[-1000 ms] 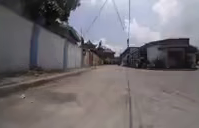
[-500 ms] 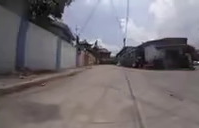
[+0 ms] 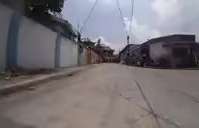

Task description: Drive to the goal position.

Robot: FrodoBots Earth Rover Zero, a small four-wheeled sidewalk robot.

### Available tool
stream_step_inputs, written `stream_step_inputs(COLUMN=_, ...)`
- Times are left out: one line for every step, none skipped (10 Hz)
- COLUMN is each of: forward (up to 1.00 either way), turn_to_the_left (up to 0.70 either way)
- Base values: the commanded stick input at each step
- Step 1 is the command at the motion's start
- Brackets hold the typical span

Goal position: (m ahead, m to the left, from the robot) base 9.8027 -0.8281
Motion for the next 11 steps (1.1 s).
stream_step_inputs(forward=1.0, turn_to_the_left=-0.02)
stream_step_inputs(forward=1.0, turn_to_the_left=-0.07)
stream_step_inputs(forward=1.0, turn_to_the_left=-0.15)
stream_step_inputs(forward=1.0, turn_to_the_left=-0.4)
stream_step_inputs(forward=1.0, turn_to_the_left=-0.4)
stream_step_inputs(forward=1.0, turn_to_the_left=-0.4)
stream_step_inputs(forward=1.0, turn_to_the_left=0.0)
stream_step_inputs(forward=1.0, turn_to_the_left=0.0)
stream_step_inputs(forward=1.0, turn_to_the_left=0.0)
stream_step_inputs(forward=1.0, turn_to_the_left=0.0)
stream_step_inputs(forward=1.0, turn_to_the_left=0.0)
